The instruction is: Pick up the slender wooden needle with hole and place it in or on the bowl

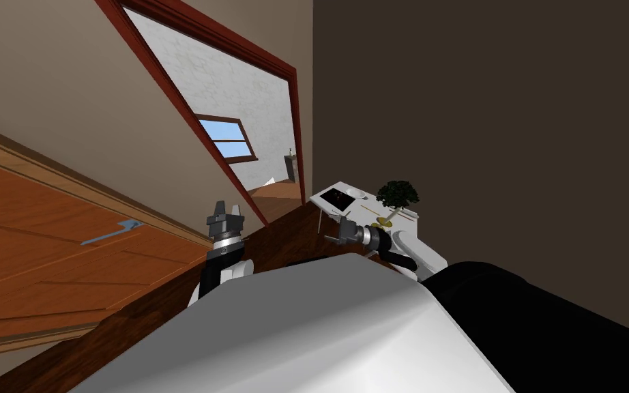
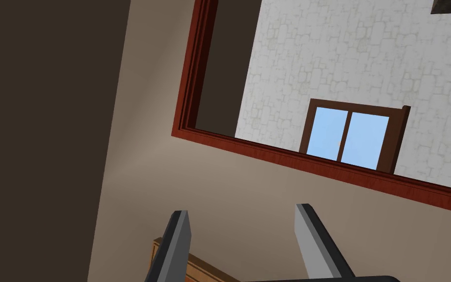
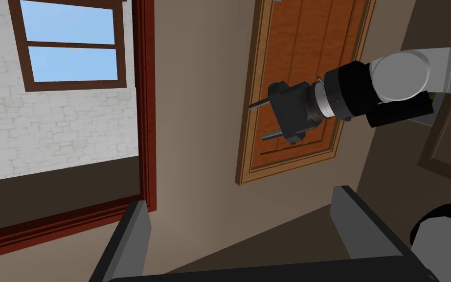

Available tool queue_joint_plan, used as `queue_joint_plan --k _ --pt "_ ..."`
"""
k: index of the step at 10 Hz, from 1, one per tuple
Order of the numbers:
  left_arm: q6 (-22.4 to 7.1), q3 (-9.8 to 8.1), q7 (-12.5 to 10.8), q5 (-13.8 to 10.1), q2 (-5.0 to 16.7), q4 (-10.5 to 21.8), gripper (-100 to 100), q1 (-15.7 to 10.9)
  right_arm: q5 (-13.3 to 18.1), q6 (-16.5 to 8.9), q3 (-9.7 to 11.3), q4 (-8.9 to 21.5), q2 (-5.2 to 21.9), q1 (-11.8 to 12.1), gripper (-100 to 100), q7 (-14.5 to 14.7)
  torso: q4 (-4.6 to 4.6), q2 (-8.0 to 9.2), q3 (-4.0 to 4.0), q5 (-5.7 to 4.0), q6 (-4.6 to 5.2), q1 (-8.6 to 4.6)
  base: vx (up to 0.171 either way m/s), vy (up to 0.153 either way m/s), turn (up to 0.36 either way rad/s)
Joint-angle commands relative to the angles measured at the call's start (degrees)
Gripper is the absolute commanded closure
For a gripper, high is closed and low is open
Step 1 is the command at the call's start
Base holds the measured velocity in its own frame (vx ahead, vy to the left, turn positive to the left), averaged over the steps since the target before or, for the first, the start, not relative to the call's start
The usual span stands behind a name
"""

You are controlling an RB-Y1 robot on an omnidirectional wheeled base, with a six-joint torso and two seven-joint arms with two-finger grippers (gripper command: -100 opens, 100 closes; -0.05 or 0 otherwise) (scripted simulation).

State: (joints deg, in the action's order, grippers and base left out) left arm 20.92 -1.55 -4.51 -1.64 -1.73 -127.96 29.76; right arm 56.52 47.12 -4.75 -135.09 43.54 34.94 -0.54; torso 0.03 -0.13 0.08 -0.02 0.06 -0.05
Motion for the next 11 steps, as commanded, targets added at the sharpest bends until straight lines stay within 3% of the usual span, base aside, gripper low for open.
queue_joint_plan --k 1,2,3,6,8,9,10,11 --pt "0.0 0.0 0.0 0.0 0.0 0.0 0 0.0 1.74 0.01 0.57 0.44 0.26 -0.41 -100 0.05 0.0 0.0 0.0 0.0 0.0 0.0 0.005 -0.01 0.002" --pt "0.0 0.0 0.0 0.0 0.0 0.0 0 0.0 4.04 0.58 0.63 1.06 2.94 -0.4 -100 -0.73 -0.01 0.02 -0.01 0.01 0.02 0.04 0.01 -0.005 0.229" --pt "0.0 0.01 0.0 0.0 0.0 0.0 0 -0.01 5.51 0.58 0.63 1.06 2.94 -0.4 -100 -0.73 0.0 0.0 0.0 0.01 -0.04 0.05 0.012 -0.014 0.105" --pt "0.0 0.0 0.0 0.0 0.0 0.0 0 0.0 10.89 1.62 1.03 2.74 8.1 -0.51 -100 -2.41 0.0 -0.02 0.01 0.01 0.02 0.04 0.014 -0.01 0.147" --pt "0.0 0.0 0.0 0.0 0.0 0.0 0 0.0 12.92 1.62 1.03 2.74 8.46 -0.51 -100 -2.41 0.0 -0.01 0.0 0.01 0.02 0.05 0.009 -0.006 0.037" --pt "0.0 0.0 0.0 0.0 0.0 0.0 0 0.01 15.05 2.08 1.35 3.78 11.03 -0.63 -100 -3.29 -0.01 0.01 -0.01 0.02 0.03 0.08 0.012 0.002 0.155" --pt "0.0 0.0 0.0 0.0 0.0 0.0 0 0.0 16.48 2.08 1.35 3.78 11.24 -0.63 -100 -3.29 0.0 -0.01 0.01 0.02 -0.02 0.08 0.015 -0.003 0.111" --pt "0.0 0.0 0.0 0.0 0.0 0.0 0 0.0 18.46 2.5 1.72 4.92 13.72 -0.79 -100 -4.19 0.0 -0.02 0.01 0.02 0.02 0.08 0.022 0.003 0.146"
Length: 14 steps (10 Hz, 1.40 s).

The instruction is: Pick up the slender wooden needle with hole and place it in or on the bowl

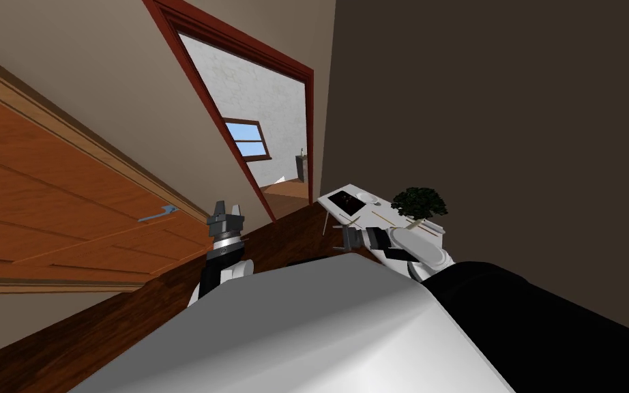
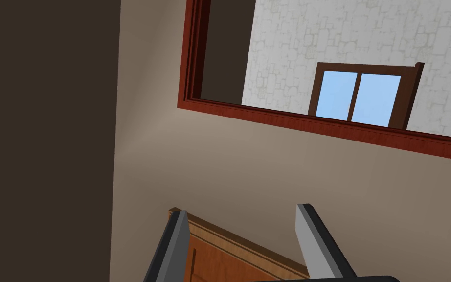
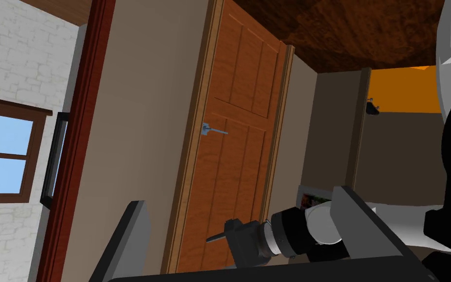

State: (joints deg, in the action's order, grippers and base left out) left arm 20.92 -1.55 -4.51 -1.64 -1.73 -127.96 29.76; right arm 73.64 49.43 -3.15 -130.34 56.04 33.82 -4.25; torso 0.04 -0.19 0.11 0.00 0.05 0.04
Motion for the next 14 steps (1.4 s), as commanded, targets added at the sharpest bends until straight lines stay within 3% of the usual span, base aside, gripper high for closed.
queue_joint_plan --k 1,4,5,8,9,10,11,13,14 --pt "0.0 0.0 0.0 0.0 0.0 0.0 0 0.0 2.86 0.19 0.12 0.17 1.52 0.33 -100 -0.48 0.0 0.0 0.0 0.0 0.0 0.0 0.019 -0.002 0.081" --pt "0.0 0.0 0.0 0.0 0.0 0.0 0 0.01 8.32 0.92 1.0 2.67 6.64 -0.12 -100 -2.3 0.0 0.01 -0.01 0.0 0.03 0.01 0.021 0.004 0.115" --pt "0.0 0.0 0.0 0.0 0.0 0.0 0 0.0 9.6 0.92 1.0 2.67 6.93 -0.12 -100 -2.3 0.0 0.0 0.0 0.01 0.01 0.03 0.023 0.006 0.069" --pt "0.0 0.0 0.0 0.0 0.0 0.0 0 0.01 14.75 1.55 1.98 5.31 11.83 -0.66 -100 -4.1 0.0 0.0 0.0 0.01 0.04 0.05 0.022 0.01 0.1" --pt "0.0 0.0 0.0 0.0 0.0 0.0 0 0.0 15.94 1.55 1.98 5.31 12.03 -0.66 -100 -4.1 0.0 0.0 0.0 0.02 0.01 0.05 0.019 0.005 0.053" --pt "0.0 -0.01 0.0 0.0 0.0 0.0 0 0.01 17.77 1.83 2.47 6.62 14.42 -0.94 -100 -4.96 -0.01 0.01 -0.01 0.01 0.05 0.04 0.024 0.011 0.093" --pt "0.0 0.0 0.0 0.0 0.0 0.0 0 0.0 18.87 1.83 2.47 6.62 14.42 -0.94 -100 -4.96 0.0 0.0 0.0 0.01 0.02 0.05 0.021 0.01 0.052" --pt "0.0 0.0 0.0 0.0 0.0 0.0 0 0.0 23.35 2.36 3.45 9.13 18.59 -1.47 -100 -6.59 0.0 0.0 0.0 0.02 0.02 0.07 0.026 0.015 0.121" --pt "0.0 0.0 0.0 0.0 0.0 0.0 0 0.0 24.29 2.36 3.45 9.13 18.8 -1.47 -100 -6.59 0.01 -0.03 0.02 0.02 0.02 0.07 0.025 0.009 0.044"
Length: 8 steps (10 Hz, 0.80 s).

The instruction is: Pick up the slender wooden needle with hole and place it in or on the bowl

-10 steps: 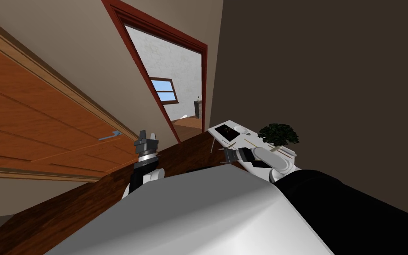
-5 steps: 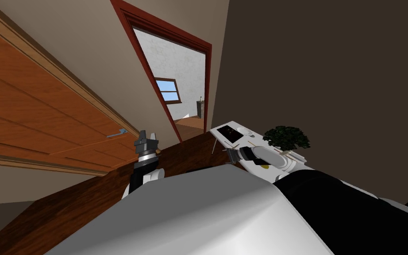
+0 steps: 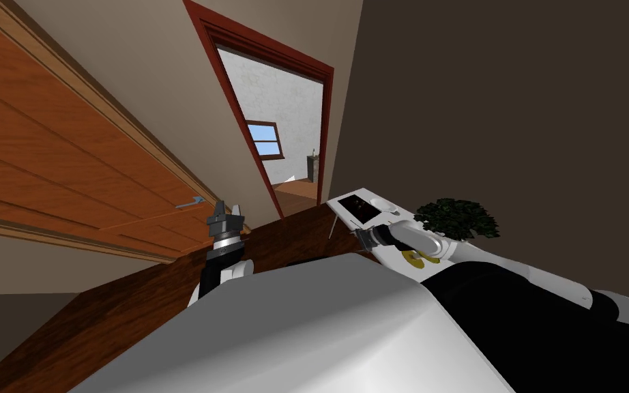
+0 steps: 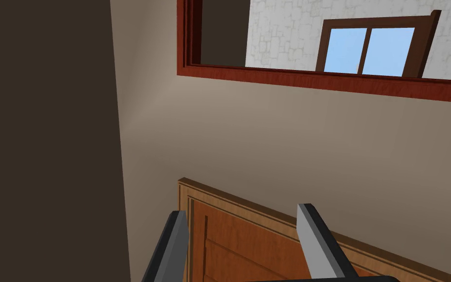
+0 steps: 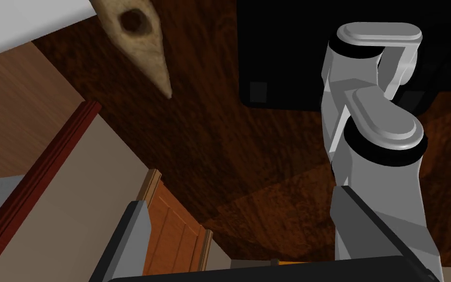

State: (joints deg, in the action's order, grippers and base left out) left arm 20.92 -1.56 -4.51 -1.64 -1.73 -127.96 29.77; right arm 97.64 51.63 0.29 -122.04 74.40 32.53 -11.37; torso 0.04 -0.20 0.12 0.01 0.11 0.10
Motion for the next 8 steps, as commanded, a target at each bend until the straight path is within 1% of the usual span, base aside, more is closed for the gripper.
queue_joint_plan --k 1,2,4,6,8 --pt "0.0 0.0 0.0 0.0 0.0 0.0 0 0.0 2.75 0.4 0.47 2.0 2.42 -0.43 -100 -0.2 0.0 0.0 0.0 0.0 0.0 0.0 0.024 0.01 0.064" --pt "0.0 0.0 0.0 0.0 0.0 0.0 0 0.0 2.75 0.4 0.47 2.0 2.42 -0.43 -100 -0.2 0.0 0.01 0.0 0.0 -0.02 0.0 0.017 0.007 0.046" --pt "0.0 0.0 0.0 0.0 0.0 0.0 0 0.0 6.73 0.85 1.3 4.08 5.95 -0.83 -100 -1.52 -0.01 0.03 -0.02 0.0 -0.02 -0.01 0.02 0.011 0.094" --pt "0.0 0.0 0.0 0.0 0.0 0.0 0 0.0 10.69 1.22 2.02 5.78 8.9 -1.09 -100 -2.58 0.0 0.0 0.0 0.0 -0.01 0.0 0.024 0.006 0.087" --pt "0.0 0.0 0.0 0.0 0.0 0.0 0 0.0 13.29 1.52 2.64 7.06 11.15 -1.17 -100 -3.33 -0.01 0.03 -0.02 -0.01 0.0 -0.03 0.02 -0.003 0.066"
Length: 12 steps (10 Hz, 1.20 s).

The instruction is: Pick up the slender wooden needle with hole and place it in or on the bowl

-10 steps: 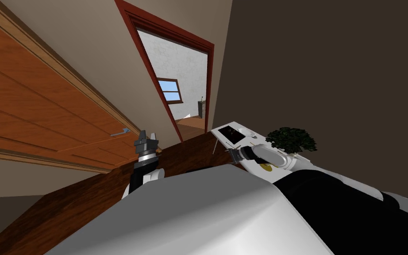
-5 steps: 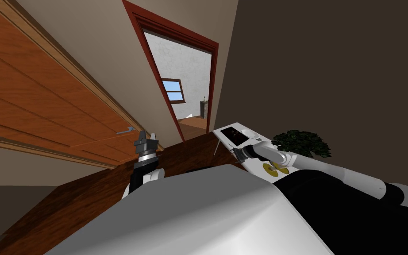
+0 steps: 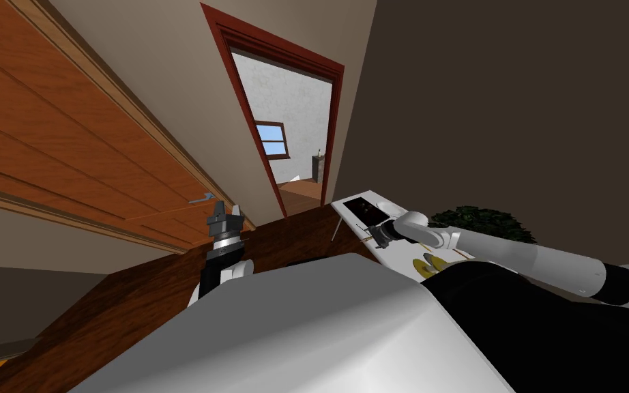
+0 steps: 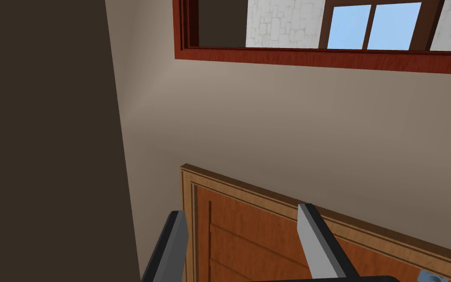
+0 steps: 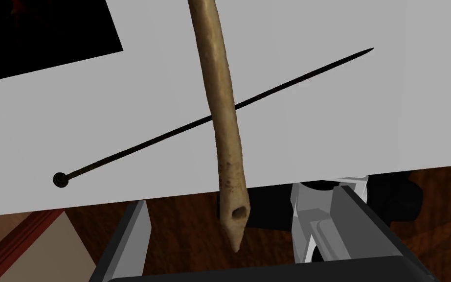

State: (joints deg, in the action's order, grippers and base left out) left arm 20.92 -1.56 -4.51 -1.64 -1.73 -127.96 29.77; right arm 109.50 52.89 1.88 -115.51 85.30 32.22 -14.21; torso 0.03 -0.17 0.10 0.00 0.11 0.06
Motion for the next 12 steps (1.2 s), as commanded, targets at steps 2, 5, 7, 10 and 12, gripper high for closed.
queue_joint_plan --k 2,5,7,10,12 --pt "0.0 0.0 0.0 0.0 0.0 0.0 0 0.0 3.22 0.46 1.56 1.43 1.87 -0.82 -100 -0.99 0.0 0.01 0.0 -0.01 0.0 -0.01 0.014 -0.011 0.044" --pt "0.0 0.0 0.0 0.0 0.0 0.0 0 0.0 3.64 -2.44 2.19 0.98 2.63 1.34 -100 -2.79 -0.02 0.09 -0.05 -0.01 0.02 0.01 0.004 -0.004 0.042" --pt "0.0 0.0 0.0 0.0 0.0 0.0 0 0.0 4.05 -4.06 2.55 0.9 3.27 2.46 -100 -3.72 -0.02 0.07 -0.04 -0.01 0.02 0.0 0.009 -0.006 0.057" --pt "0.0 0.0 0.0 0.0 0.0 0.0 0 0.0 5.29 -8.54 3.61 0.65 5.18 5.8 -100 -6.51 -0.01 0.06 -0.03 -0.01 0.01 0.0 0.01 -0.006 0.084" --pt "0.0 0.0 0.0 0.0 0.0 0.0 0 0.0 6.12 -11.53 4.31 0.49 6.46 8.04 -100 -8.37 -0.01 0.06 -0.03 -0.01 0.01 0.01 0.011 -0.005 0.081"
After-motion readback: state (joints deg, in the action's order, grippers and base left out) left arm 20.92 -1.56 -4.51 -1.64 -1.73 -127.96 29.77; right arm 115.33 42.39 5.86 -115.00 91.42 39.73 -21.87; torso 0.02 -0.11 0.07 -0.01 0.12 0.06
